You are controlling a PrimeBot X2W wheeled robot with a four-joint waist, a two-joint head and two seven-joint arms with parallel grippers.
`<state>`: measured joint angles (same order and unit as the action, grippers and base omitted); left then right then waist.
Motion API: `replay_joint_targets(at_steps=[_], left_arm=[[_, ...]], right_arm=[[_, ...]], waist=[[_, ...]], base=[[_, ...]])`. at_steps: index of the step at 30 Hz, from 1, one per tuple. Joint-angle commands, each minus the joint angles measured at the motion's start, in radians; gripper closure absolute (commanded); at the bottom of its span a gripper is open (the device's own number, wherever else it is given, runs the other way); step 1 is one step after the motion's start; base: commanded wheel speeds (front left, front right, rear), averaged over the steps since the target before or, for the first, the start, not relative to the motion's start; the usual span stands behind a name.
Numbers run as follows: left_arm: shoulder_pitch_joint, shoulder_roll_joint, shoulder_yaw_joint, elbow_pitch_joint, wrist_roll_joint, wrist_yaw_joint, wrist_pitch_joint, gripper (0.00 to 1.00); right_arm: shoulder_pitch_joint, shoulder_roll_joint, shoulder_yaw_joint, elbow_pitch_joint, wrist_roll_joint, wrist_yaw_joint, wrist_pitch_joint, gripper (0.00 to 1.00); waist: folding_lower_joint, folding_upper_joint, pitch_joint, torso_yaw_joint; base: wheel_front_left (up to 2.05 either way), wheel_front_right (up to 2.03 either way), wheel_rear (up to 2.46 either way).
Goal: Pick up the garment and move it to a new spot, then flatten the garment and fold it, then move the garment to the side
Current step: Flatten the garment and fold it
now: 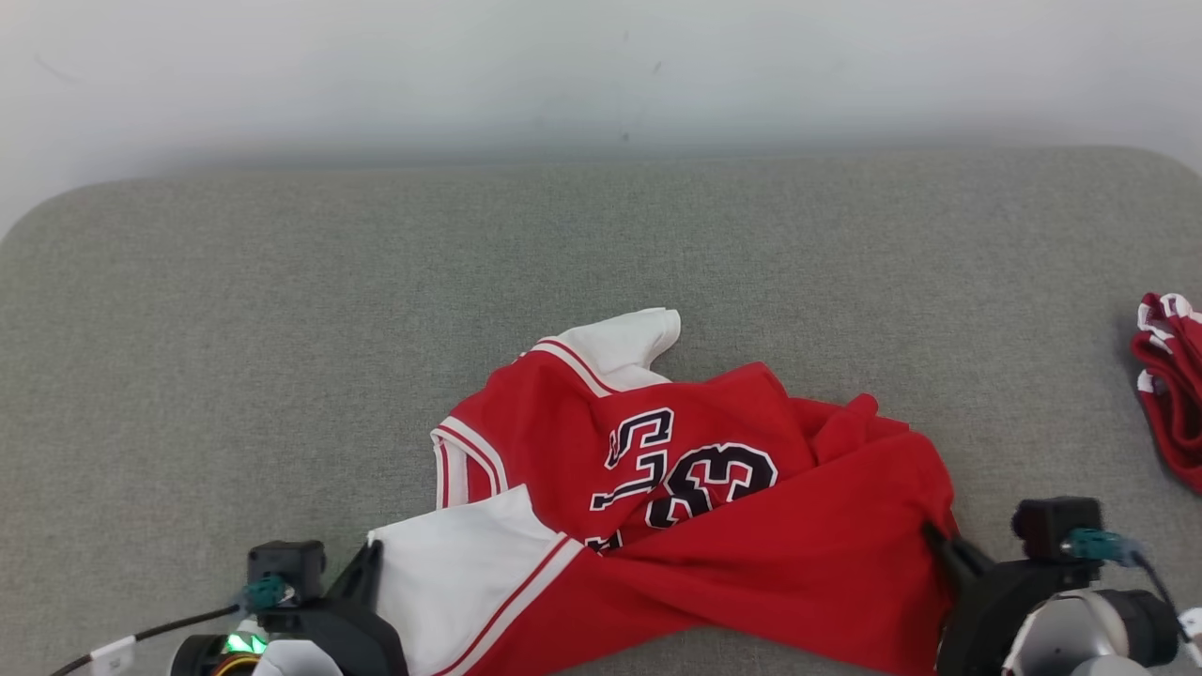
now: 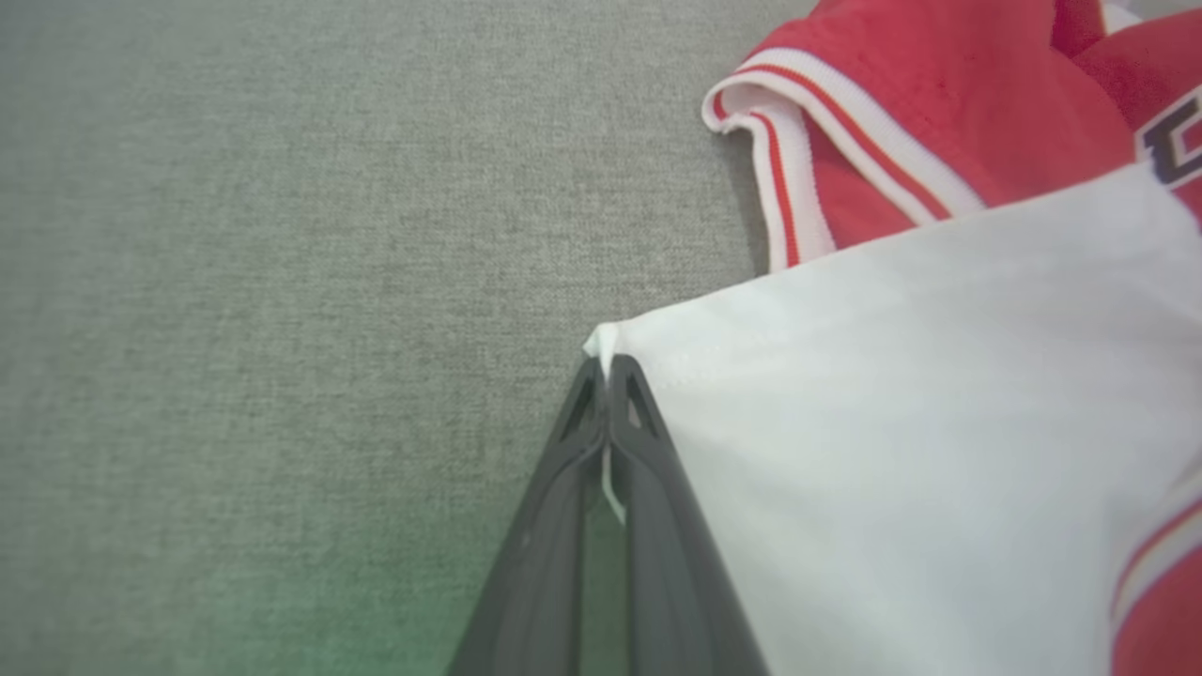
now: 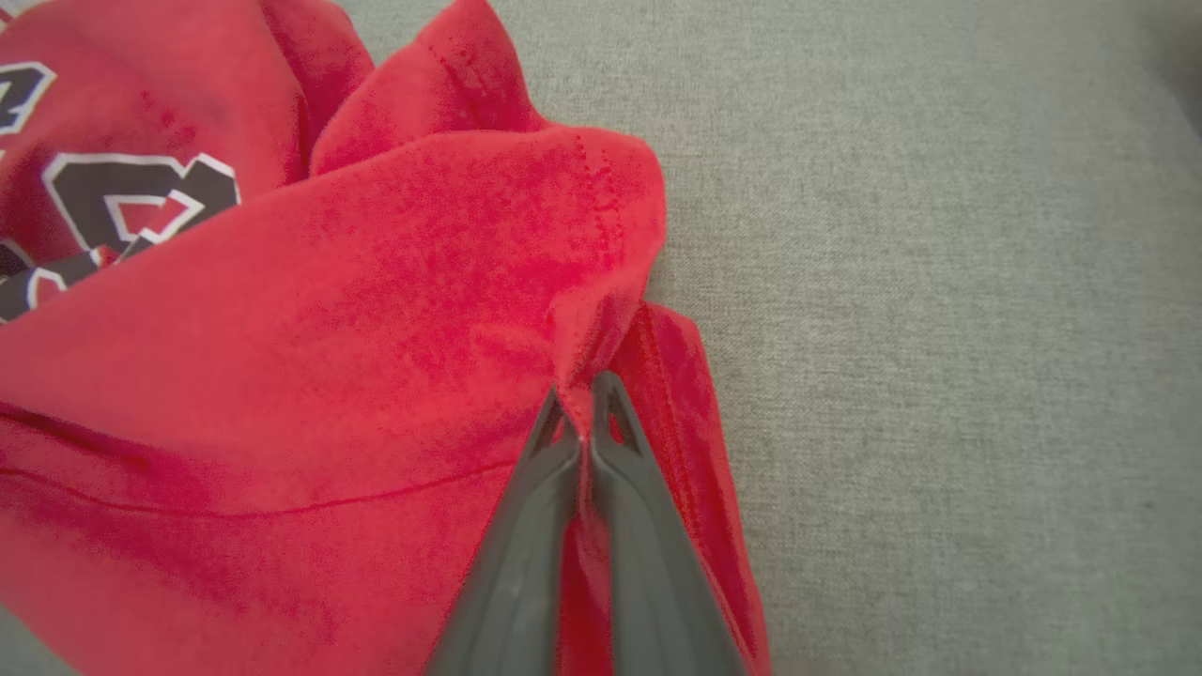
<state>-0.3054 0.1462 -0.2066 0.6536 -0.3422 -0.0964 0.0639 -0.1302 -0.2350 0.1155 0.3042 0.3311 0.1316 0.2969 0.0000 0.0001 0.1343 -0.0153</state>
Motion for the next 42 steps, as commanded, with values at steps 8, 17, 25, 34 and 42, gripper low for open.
replay_joint_targets(at_steps=[8,17,25,34,42], left_arm=[[0.013,-0.009,0.100,-0.127,-0.166,-0.026,-0.216,1.00],[-0.010,0.108,0.010,-0.418,-0.426,-0.034,-0.213,1.00],[-0.086,0.221,-0.019,-0.596,-0.603,-0.034,-0.135,1.00],[-0.284,0.254,-0.025,-0.618,-0.620,-0.030,-0.060,1.00],[-0.573,0.239,-0.045,-0.546,-0.535,0.003,-0.043,1.00]], right_arm=[[0.062,-0.004,-0.096,-0.172,0.104,-0.002,-0.059,1.00],[0.089,0.038,-0.172,-0.374,0.278,-0.002,0.008,1.00],[0.009,0.089,-0.266,-0.501,0.384,-0.002,0.089,1.00],[-0.140,0.036,-0.285,-0.555,0.353,-0.002,0.185,1.00],[-0.340,-0.010,-0.248,-0.507,0.309,-0.002,0.219,1.00]], waist=[[0.0000,-0.0001,-0.043,0.002],[0.0000,-0.0001,-0.082,-0.004],[0.0000,-0.0001,-0.102,-0.011],[0.0000,-0.0001,-0.099,-0.030],[0.0000,-0.0001,-0.063,-0.065]], base=[[0.00,0.00,0.00],[0.00,0.00,0.00],[0.00,0.00,0.00],[0.00,0.00,0.00],[0.00,0.00,0.00]])
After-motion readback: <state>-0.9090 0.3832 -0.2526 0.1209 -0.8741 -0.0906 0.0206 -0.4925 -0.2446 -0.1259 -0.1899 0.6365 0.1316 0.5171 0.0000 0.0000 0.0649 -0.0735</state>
